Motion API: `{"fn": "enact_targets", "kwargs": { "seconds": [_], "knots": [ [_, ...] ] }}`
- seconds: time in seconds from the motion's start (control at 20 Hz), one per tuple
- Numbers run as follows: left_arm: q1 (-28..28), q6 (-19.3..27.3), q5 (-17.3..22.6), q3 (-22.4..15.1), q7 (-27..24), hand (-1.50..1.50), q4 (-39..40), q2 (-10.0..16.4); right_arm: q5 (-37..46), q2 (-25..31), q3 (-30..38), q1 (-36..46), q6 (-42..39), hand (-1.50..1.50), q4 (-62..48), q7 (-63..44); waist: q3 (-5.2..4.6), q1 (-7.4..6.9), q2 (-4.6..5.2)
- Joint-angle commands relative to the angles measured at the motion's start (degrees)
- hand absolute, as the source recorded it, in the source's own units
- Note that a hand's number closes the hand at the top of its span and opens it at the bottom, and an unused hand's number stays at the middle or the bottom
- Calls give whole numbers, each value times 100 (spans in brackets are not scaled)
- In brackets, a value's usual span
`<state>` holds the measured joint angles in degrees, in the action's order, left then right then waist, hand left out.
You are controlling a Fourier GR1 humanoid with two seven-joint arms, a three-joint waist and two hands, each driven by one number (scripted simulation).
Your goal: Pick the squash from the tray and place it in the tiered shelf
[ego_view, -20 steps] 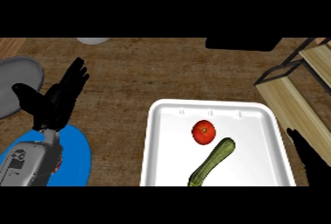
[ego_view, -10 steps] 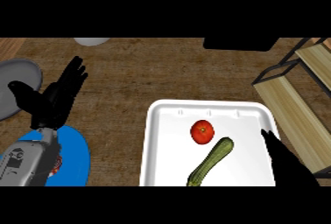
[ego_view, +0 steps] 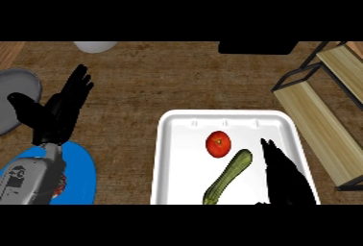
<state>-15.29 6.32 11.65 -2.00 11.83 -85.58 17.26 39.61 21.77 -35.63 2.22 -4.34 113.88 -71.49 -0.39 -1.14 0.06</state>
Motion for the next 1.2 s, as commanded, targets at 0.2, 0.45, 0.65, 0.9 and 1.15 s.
{"fn": "enact_targets", "kwargs": {
  "seconds": [0.2, 0.45, 0.65, 0.9, 1.15],
  "knots": [
    [141, -80, 42, 153, -56, 0, -52, 73, 872, -1319, 12, 221, -832, -150, -531, -1373, 21, 102, -14],
    [127, -34, 43, 138, 108, 0, -146, 7, 1309, -1748, 72, 195, -892, -150, -865, -1332, 32, 98, -17],
    [104, -78, -64, 145, -251, 0, 230, -108, 1509, -2154, 81, 331, -866, -150, -1147, -1272, 31, 124, 3],
    [-112, -134, 60, 288, 149, 0, 16, 34, 1340, -2167, 405, 337, -907, -150, -1469, -926, 37, 120, -2],
    [-20, -121, -11, 270, 82, 0, 115, -74, 1329, -2171, 68, 210, -106, -150, -2070, -824, 38, 109, 0]
  ]
}}
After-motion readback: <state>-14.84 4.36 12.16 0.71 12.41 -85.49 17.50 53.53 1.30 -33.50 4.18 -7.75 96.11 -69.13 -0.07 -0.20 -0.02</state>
